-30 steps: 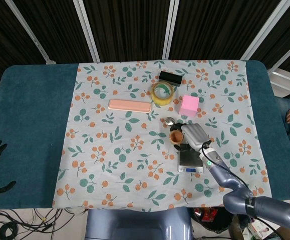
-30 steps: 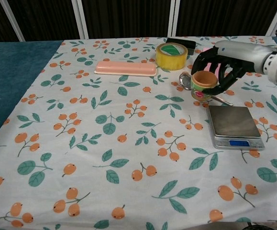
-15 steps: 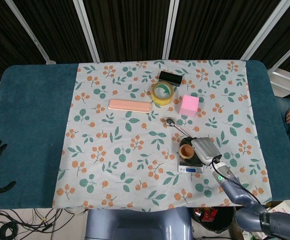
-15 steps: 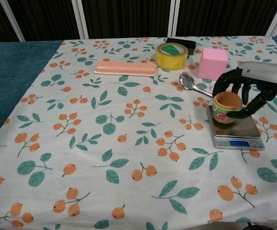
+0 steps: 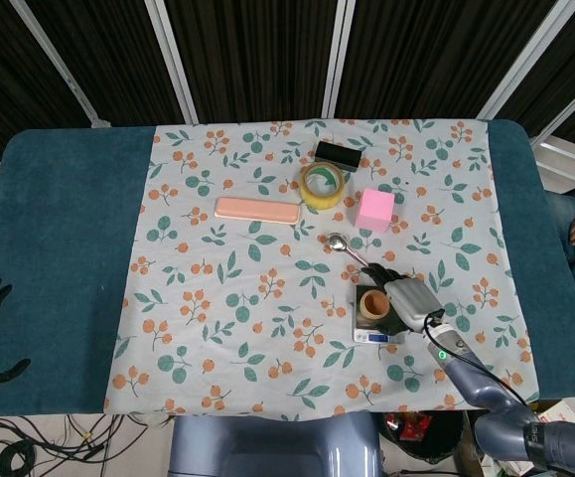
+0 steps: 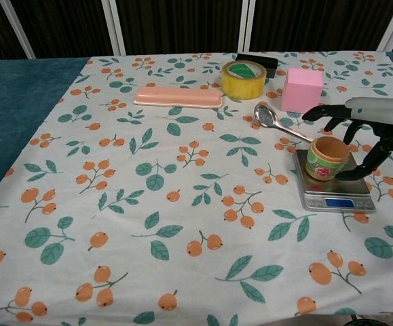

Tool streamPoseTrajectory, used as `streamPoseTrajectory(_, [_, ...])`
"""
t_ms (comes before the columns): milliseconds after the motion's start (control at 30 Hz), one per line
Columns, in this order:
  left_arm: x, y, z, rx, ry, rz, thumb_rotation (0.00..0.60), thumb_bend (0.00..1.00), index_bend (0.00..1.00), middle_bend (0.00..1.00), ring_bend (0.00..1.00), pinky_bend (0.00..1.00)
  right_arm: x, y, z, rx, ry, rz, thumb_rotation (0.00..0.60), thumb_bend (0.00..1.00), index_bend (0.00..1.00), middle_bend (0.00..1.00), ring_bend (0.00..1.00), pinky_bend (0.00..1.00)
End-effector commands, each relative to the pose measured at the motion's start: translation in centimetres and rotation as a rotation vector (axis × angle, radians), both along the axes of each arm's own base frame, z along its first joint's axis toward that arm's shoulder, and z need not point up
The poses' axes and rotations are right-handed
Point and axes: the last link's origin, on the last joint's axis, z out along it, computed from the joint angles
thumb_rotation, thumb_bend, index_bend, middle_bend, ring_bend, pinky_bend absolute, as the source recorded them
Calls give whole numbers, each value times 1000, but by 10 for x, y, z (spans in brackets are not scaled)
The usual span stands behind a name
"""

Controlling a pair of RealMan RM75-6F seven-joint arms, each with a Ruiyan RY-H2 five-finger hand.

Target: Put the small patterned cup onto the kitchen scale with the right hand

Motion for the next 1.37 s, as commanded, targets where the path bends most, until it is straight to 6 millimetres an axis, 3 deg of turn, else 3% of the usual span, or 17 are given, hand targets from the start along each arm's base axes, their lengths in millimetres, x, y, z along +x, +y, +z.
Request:
streamPoseTrajectory(33, [0,0,0,0,1,-1,600,115,0,0,0,4,0,0,4,-7,14,3,600,127,40,0,105,245])
streamPoseTrajectory(333, [0,0,0,2,2,-2,600,116,0,0,0,4,-1,10,46,-106,81,42,600,127,27,13,107,223])
streamPoseTrajectory(500, [0,0,0,1,5,-5,600,115,0,0,0,4,-14,37,93,-222,95,5,600,127,24,13,107,223])
streamPoseTrajectory(667, [1,-1,-1,4,5,-5,600,115,0,0,0,4,-32,81,129,-395,66,-41,600,127,24,13,106,222])
streamPoseTrajectory(933, [2,-1,0,11,4,-16,600,115,0,0,0,4,-70,146,130,-560,80,-74,600,127,21,13,106,222])
streamPoseTrajectory(1100, [4,-3,-1,12,18,-31,600,115,0,0,0,4,-87,160,119,-590,115,-70,600,128,17,13,106,222])
streamPoseTrajectory(1367, [9,-9,-5,-3,34,-67,600,115,0,0,0,3,-100,160,120,-610,112,-84,600,127,13,13,106,222])
